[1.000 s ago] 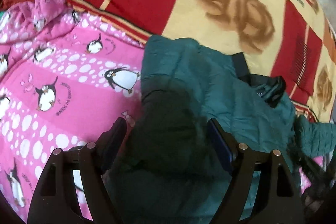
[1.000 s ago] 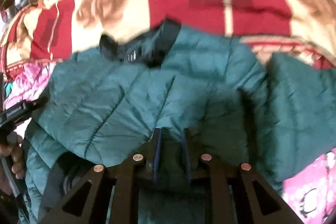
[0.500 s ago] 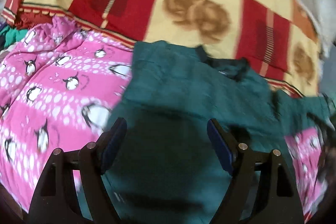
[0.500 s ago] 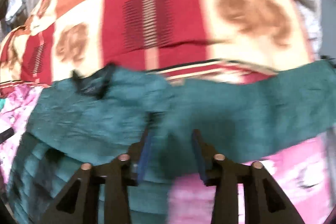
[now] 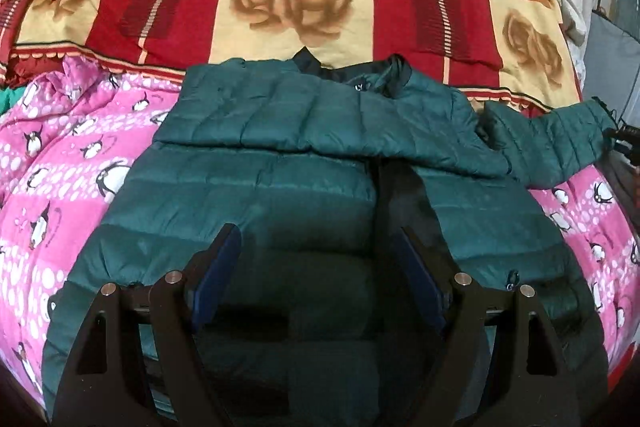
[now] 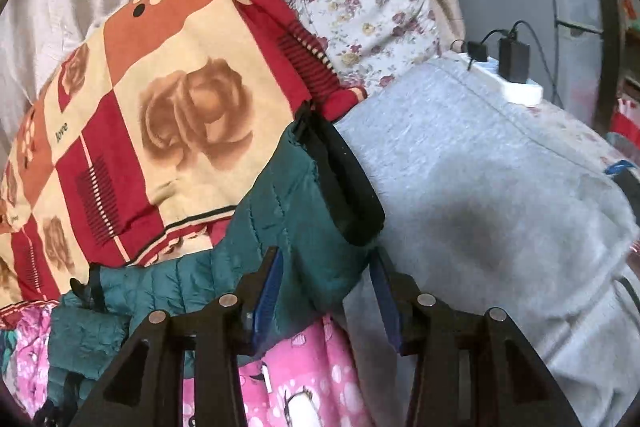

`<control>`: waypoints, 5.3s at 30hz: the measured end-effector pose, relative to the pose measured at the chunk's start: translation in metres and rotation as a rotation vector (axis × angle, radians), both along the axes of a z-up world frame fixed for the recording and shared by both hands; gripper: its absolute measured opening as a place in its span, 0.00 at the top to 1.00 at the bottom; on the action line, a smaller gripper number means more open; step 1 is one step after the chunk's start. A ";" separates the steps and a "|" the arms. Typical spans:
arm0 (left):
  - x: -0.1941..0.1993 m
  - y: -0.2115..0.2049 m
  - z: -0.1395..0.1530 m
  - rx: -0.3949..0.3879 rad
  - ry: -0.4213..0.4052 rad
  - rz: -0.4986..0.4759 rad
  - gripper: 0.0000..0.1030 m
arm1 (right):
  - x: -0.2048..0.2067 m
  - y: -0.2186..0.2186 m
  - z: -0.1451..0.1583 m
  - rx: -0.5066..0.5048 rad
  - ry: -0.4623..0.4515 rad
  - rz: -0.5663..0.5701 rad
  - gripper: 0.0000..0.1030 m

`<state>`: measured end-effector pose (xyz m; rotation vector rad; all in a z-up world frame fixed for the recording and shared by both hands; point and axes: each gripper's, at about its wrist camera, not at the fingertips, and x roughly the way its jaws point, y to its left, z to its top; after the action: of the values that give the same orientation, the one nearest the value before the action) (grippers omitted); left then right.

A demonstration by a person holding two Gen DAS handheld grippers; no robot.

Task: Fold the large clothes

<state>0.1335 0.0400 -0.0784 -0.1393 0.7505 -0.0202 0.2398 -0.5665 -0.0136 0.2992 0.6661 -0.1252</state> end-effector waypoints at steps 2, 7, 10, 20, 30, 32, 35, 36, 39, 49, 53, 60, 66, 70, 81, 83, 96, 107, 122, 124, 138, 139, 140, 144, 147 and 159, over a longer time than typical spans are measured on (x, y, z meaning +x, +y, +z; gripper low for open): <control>0.001 0.003 -0.004 -0.012 0.017 0.017 0.23 | 0.009 0.000 -0.009 0.000 0.009 0.001 0.58; 0.002 0.011 -0.010 -0.051 0.045 0.059 0.23 | 0.020 0.003 -0.013 0.000 -0.015 -0.008 0.58; 0.000 0.013 -0.008 -0.055 0.040 0.074 0.23 | 0.017 0.011 -0.008 -0.010 -0.035 0.021 0.72; -0.017 0.032 0.007 -0.018 -0.040 0.167 0.23 | -0.004 0.096 0.031 -0.016 -0.109 0.125 0.79; -0.017 0.084 0.016 0.114 0.030 0.221 0.23 | 0.012 0.222 0.004 0.000 -0.041 0.237 0.82; -0.023 0.099 0.016 0.088 0.023 0.232 0.23 | 0.014 0.249 0.001 -0.014 -0.024 0.283 0.82; -0.038 0.109 0.017 0.000 0.004 0.247 0.23 | 0.016 0.279 -0.002 -0.026 -0.002 0.323 0.82; -0.046 0.108 0.019 -0.026 -0.020 0.233 0.23 | 0.016 0.288 -0.003 -0.036 0.006 0.331 0.82; -0.059 0.091 0.022 -0.010 -0.079 0.191 0.23 | 0.023 0.316 -0.012 -0.051 0.060 0.342 0.82; -0.048 0.089 0.016 0.208 -0.002 0.353 0.23 | 0.041 0.408 -0.054 -0.106 0.170 0.442 0.82; -0.047 0.095 0.009 0.221 0.037 0.389 0.23 | 0.040 0.445 -0.059 -0.141 0.173 0.505 0.82; -0.048 0.102 0.006 0.210 0.045 0.414 0.23 | 0.040 0.494 -0.069 -0.143 0.181 0.572 0.82; -0.046 0.103 0.005 0.207 0.056 0.401 0.23 | 0.039 0.521 -0.080 -0.116 0.177 0.596 0.82; -0.045 0.101 0.005 0.206 0.055 0.392 0.23 | 0.037 0.523 -0.088 -0.122 0.156 0.587 0.81; -0.035 0.108 -0.004 0.160 0.113 0.385 0.23 | -0.024 0.468 -0.085 -0.070 0.143 0.656 0.55; -0.034 0.107 -0.004 0.149 0.118 0.368 0.23 | -0.042 0.447 -0.093 -0.140 0.167 0.610 0.55; 0.103 -0.003 0.047 0.011 0.089 -0.066 0.23 | -0.094 0.338 -0.132 -0.192 0.207 0.244 0.46; 0.177 -0.064 0.009 -0.076 0.181 -0.198 0.47 | -0.093 0.329 -0.136 -0.129 0.186 0.255 0.44; 0.144 0.043 0.039 -0.022 0.065 -0.099 0.81 | -0.092 0.329 -0.136 -0.131 0.188 0.254 0.44; 0.141 0.064 0.040 -0.014 0.056 -0.079 0.81 | -0.092 0.330 -0.136 -0.136 0.189 0.253 0.43; 0.141 0.128 0.032 -0.030 0.041 0.065 0.77 | -0.066 0.313 -0.074 -0.157 0.130 0.267 0.43; 0.143 0.132 0.035 -0.050 0.023 0.104 0.77 | -0.051 0.312 -0.063 -0.178 0.120 0.272 0.43; 0.146 0.134 0.037 -0.077 0.013 0.141 0.77 | -0.039 0.315 -0.056 -0.192 0.106 0.283 0.43; 0.171 0.105 0.034 -0.055 0.064 0.130 0.77 | 0.014 0.333 -0.042 -0.138 0.041 0.346 0.43; 0.184 0.080 0.010 0.093 0.158 0.106 0.77 | 0.041 0.355 -0.056 -0.094 0.065 0.424 0.43; 0.174 0.092 0.004 0.094 0.123 0.095 0.72 | 0.040 0.362 -0.121 -0.146 0.357 0.618 0.43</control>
<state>0.3072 0.1318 -0.0744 -0.0867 0.8653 0.1145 0.2801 -0.2047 -0.1349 -0.0826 1.0698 0.3717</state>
